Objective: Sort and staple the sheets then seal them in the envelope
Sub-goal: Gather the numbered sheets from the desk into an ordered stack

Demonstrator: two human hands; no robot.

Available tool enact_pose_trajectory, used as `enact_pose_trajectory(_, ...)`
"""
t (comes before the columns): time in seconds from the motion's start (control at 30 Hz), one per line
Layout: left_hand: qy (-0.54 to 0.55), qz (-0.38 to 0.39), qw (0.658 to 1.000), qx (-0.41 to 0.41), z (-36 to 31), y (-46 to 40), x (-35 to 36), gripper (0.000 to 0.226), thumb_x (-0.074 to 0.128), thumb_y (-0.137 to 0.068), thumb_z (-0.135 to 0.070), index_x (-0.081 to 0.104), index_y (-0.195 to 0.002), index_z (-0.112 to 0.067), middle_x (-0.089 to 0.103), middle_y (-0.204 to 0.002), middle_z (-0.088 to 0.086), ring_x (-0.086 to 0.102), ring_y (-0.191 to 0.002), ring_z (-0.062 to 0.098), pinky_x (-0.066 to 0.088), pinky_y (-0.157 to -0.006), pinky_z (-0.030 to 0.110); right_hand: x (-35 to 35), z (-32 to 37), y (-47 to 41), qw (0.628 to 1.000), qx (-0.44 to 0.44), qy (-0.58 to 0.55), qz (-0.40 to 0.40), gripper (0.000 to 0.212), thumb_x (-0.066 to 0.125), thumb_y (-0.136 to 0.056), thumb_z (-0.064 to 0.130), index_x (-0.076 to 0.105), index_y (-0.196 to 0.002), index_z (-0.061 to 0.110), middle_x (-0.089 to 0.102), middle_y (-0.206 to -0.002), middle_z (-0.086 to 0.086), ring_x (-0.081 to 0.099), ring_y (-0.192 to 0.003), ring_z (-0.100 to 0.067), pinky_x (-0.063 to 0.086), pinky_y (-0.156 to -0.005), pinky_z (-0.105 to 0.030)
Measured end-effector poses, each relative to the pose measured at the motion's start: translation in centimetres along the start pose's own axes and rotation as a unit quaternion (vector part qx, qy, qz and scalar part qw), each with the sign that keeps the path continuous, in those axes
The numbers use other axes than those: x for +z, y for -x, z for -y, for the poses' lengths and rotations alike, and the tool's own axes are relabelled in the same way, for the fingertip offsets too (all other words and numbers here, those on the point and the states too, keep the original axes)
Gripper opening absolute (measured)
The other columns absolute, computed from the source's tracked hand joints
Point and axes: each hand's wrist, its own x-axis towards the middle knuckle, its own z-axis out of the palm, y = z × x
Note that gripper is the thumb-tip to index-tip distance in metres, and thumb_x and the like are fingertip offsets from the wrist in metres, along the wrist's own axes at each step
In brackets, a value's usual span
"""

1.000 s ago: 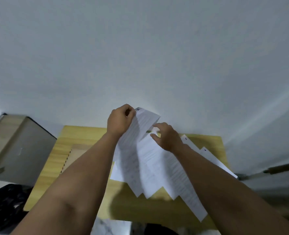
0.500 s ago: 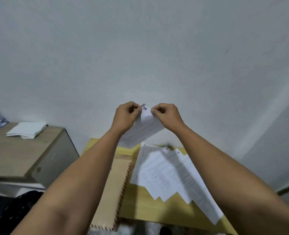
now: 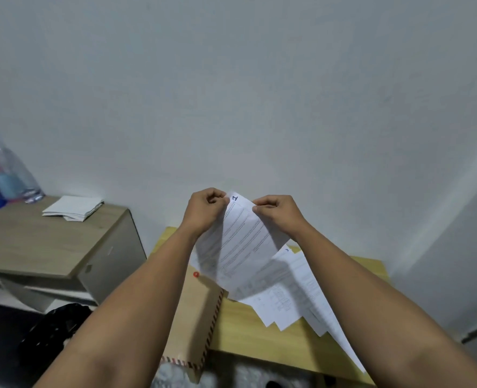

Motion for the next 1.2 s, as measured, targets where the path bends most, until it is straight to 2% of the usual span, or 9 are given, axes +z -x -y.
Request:
enact_pose_trajectory(0.17,-0.015,0.030,0.999,-0.011,1.9,-0.2,0.1,0.014,0.067,-0.092,-0.020,0.075,-0.103,-0.025,0.051,-0.066,-0.005,0.046,-0.063,0.010,0.044,-0.070,0.025,-0.3,-1.4,-0.3,0.998,0.028,-0.044,-0.036,0.025,0.077,-0.088,0.009,0.077,-0.113,0.015,0.080,-0.093,-0.006,0.078,-0.087,-0.018,0.059,-0.082,-0.026)
enact_pose_trajectory(0.37,-0.070,0.060,0.996,0.002,5.5,-1.8,2.2,0.031,0.066,-0.097,-0.020,0.075,-0.126,-0.027,0.076,-0.086,-0.002,0.062,-0.069,0.010,0.054,-0.076,0.025,0.3,-5.0,-1.1,0.993,0.087,-0.070,-0.031,0.027,0.071,-0.091,-0.001,0.075,-0.116,0.007,0.077,-0.100,-0.018,0.076,-0.074,-0.013,0.059,-0.066,-0.020)
enact_pose_trajectory(0.43,-0.075,0.072,0.994,-0.018,7.4,-2.3,2.8,0.031,0.066,-0.097,-0.020,0.076,-0.126,-0.027,0.079,-0.090,-0.002,0.064,-0.070,0.009,0.055,-0.080,0.028,0.7,-7.5,-2.0,0.990,0.116,-0.079,-0.023,0.025,0.073,-0.089,0.002,0.077,-0.113,0.008,0.077,-0.102,-0.020,0.077,-0.082,-0.021,0.063,-0.077,-0.030)
enact_pose_trajectory(0.5,-0.071,0.080,0.993,-0.040,9.6,-2.9,3.4,0.030,0.066,-0.098,-0.017,0.076,-0.126,-0.023,0.075,-0.077,-0.005,0.057,-0.058,0.002,0.050,-0.071,0.019,1.1,-10.3,-3.3,0.987,0.146,-0.065,-0.012,0.022,0.078,-0.087,0.012,0.078,-0.108,0.016,0.079,-0.095,-0.016,0.077,-0.089,-0.026,0.061,-0.089,-0.038)
enact_pose_trajectory(0.67,-0.079,0.090,0.985,-0.124,15.3,-4.8,4.3,0.030,0.063,-0.101,-0.011,0.073,-0.129,-0.014,0.057,-0.046,-0.015,0.045,-0.040,-0.001,0.039,-0.049,0.011,0.9,-17.4,-8.2,0.974,0.219,0.052,-0.009,0.023,0.070,-0.089,0.011,0.073,-0.112,0.010,0.076,-0.085,-0.002,0.070,-0.070,-0.018,0.058,-0.073,-0.031)
enact_pose_trajectory(0.8,-0.071,0.087,0.975,-0.193,20.3,-7.2,4.7,0.028,0.062,-0.102,-0.011,0.075,-0.127,-0.016,0.056,-0.050,-0.009,0.040,-0.043,0.008,0.036,-0.047,0.017,1.3,-22.9,-13.0,0.957,0.203,0.205,0.026,0.029,0.067,-0.088,0.014,0.075,-0.117,0.012,0.076,-0.110,-0.004,0.072,-0.106,-0.026,0.054,-0.101,-0.041)
enact_pose_trajectory(0.97,-0.037,0.079,0.967,-0.238,24.9,-9.7,4.7,0.026,0.061,-0.103,-0.004,0.075,-0.122,-0.015,0.053,-0.052,-0.005,0.036,-0.038,0.004,0.032,-0.045,0.016,3.5,-28.0,-18.8,0.910,0.147,0.358,0.146,0.041,0.053,-0.098,0.016,0.061,-0.139,0.019,0.062,-0.142,-0.004,0.059,-0.128,-0.025,0.046,-0.102,-0.032)
enact_pose_trajectory(1.07,-0.016,0.094,0.967,-0.237,26.4,-10.6,4.8,0.031,0.056,-0.104,0.001,0.075,-0.123,-0.016,0.043,-0.056,0.001,0.029,-0.040,0.004,0.028,-0.042,0.015,4.9,-30.0,-21.6,0.859,0.091,0.451,0.226,0.051,0.051,-0.095,0.013,0.054,-0.143,0.029,0.062,-0.140,-0.005,0.061,-0.124,-0.028,0.053,-0.097,-0.035)
enact_pose_trajectory(1.2,-0.006,0.097,0.967,-0.235,28.2,-11.7,5.2,0.035,0.057,-0.104,0.001,0.076,-0.126,-0.018,0.041,-0.055,-0.004,0.028,-0.044,0.008,0.028,-0.045,0.017,6.5,-30.8,-24.9,0.797,0.038,0.530,0.287,0.059,0.051,-0.093,0.010,0.039,-0.149,0.023,0.067,-0.120,-0.007,0.067,-0.106,-0.031,0.058,-0.086,-0.042)
